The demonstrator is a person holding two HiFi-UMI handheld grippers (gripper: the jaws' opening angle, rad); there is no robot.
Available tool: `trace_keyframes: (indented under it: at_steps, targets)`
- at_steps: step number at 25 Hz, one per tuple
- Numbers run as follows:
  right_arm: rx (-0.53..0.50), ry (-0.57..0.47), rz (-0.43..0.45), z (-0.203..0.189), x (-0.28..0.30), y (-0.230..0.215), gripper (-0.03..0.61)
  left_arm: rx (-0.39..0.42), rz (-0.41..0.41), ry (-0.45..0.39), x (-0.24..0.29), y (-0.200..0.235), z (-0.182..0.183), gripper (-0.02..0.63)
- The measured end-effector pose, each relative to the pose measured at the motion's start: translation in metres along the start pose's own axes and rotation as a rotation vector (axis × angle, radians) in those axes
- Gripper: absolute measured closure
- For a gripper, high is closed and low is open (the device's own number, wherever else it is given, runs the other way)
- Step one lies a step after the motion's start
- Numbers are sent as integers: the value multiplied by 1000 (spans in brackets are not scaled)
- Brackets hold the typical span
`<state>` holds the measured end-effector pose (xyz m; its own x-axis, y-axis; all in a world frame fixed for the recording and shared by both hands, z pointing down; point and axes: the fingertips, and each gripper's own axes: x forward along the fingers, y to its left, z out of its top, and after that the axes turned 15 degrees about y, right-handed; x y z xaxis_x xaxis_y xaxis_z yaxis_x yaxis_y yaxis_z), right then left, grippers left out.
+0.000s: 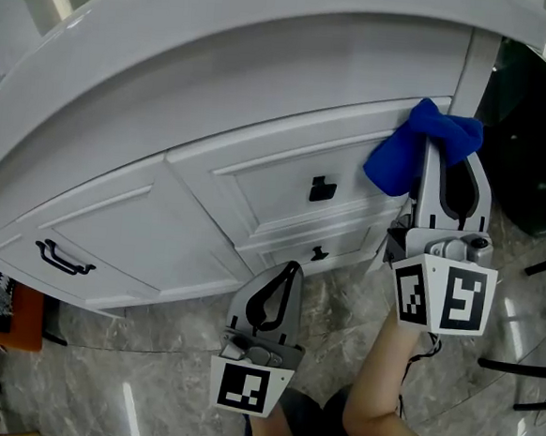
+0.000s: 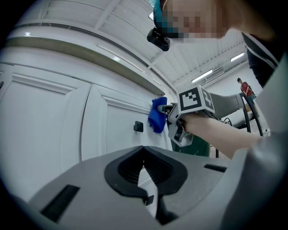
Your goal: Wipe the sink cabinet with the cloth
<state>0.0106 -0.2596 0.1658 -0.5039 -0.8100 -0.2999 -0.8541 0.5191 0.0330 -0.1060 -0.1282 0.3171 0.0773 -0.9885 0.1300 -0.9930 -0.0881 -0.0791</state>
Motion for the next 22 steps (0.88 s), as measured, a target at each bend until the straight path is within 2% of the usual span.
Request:
trace_keyframes:
  at_steps: [9,16,19,22]
  targets:
    - [-5,-2,13,0,1,1,518,-6,0,-8,-1,1,2,609]
    - [-21,38,-13,5,-2,7,518,-19,-5,-38,-10,2,11,609]
    - [-25,35,28,14,-5,29,518,-34,4,-39,-18,8,12,609]
    - [-33,29,109,21,-8,64,518,-39,32,-39,-28,16,15,609]
